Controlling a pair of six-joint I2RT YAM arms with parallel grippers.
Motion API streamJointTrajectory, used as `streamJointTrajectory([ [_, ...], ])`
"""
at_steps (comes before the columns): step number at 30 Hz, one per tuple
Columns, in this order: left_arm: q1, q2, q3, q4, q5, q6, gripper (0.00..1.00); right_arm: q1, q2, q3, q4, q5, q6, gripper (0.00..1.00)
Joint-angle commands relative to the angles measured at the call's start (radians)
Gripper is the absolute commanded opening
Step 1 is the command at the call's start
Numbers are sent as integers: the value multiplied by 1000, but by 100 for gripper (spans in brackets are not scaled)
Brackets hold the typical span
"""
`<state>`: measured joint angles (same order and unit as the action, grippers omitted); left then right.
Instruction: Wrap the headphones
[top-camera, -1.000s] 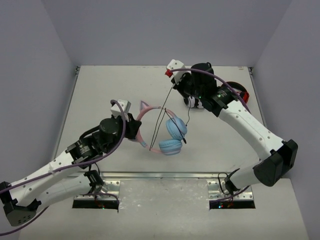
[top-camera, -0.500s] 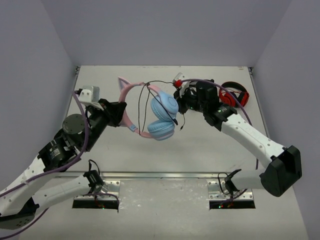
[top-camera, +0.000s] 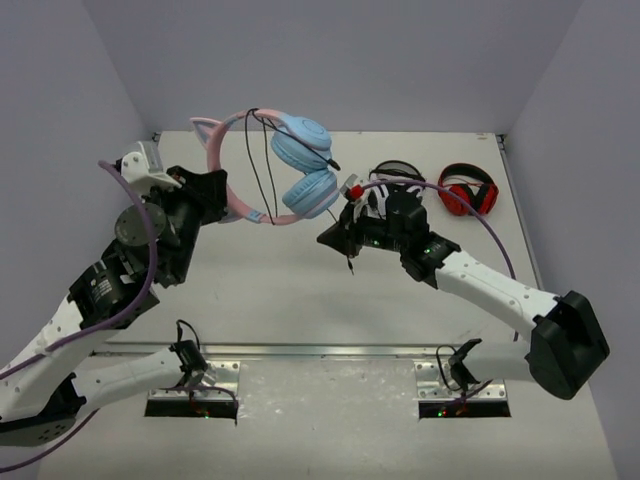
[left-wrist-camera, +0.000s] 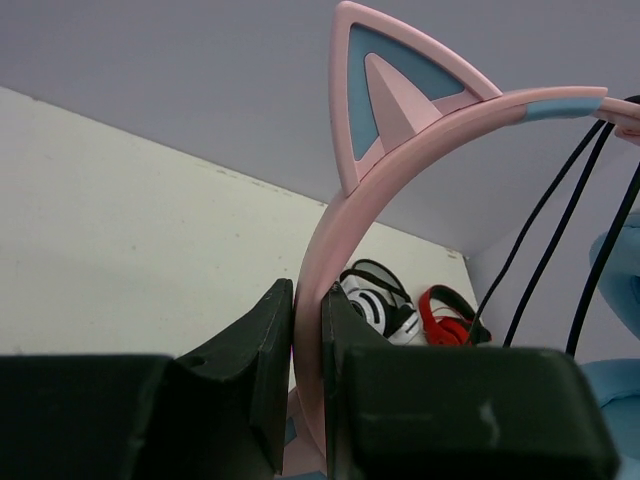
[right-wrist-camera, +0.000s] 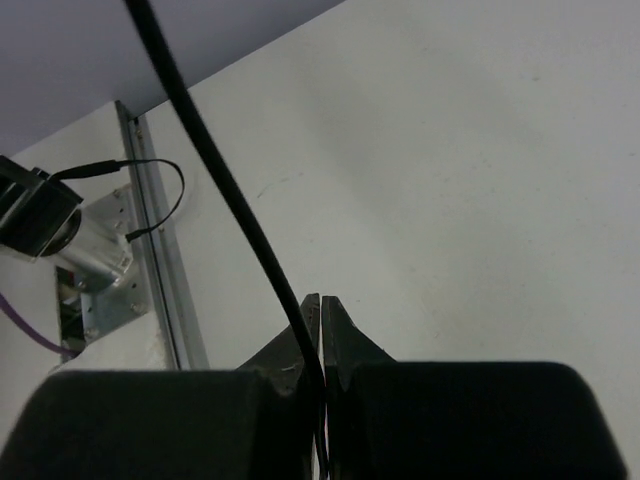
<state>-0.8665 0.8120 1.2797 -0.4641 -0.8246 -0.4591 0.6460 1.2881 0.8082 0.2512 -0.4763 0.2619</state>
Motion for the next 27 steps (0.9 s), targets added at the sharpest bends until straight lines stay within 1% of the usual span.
streamJointTrajectory([
  [1, -9, 67, 115, 41, -159, -111, 0, 58, -59, -36, 88, 21, 33, 1],
  [3, -9, 102, 171, 13, -221, -127, 0, 101, -82, -66, 98, 48, 31, 1],
  [5, -9, 159, 210, -11, -251, -121, 0, 139, -93, -81, 106, 80, 33, 1],
  [10, -9, 277, 328, -60, -336, -124, 0, 175, -144, -161, 178, 103, 88, 1],
  [13, -8, 318, 349, -54, -364, -124, 0, 208, -167, -187, 200, 113, 92, 2],
  [14, -5, 325, 349, -47, -367, -122, 0, 230, -168, -187, 200, 111, 89, 4],
  [19, 7, 369, 360, -7, -361, -130, 0, 302, -167, -179, 169, 156, 60, 3],
  [23, 29, 398, 377, 5, -355, -113, 0, 322, -170, -193, 161, 185, 50, 1],
  [27, 44, 414, 351, 24, -357, -107, 0, 352, -177, -182, 105, 215, 30, 1],
])
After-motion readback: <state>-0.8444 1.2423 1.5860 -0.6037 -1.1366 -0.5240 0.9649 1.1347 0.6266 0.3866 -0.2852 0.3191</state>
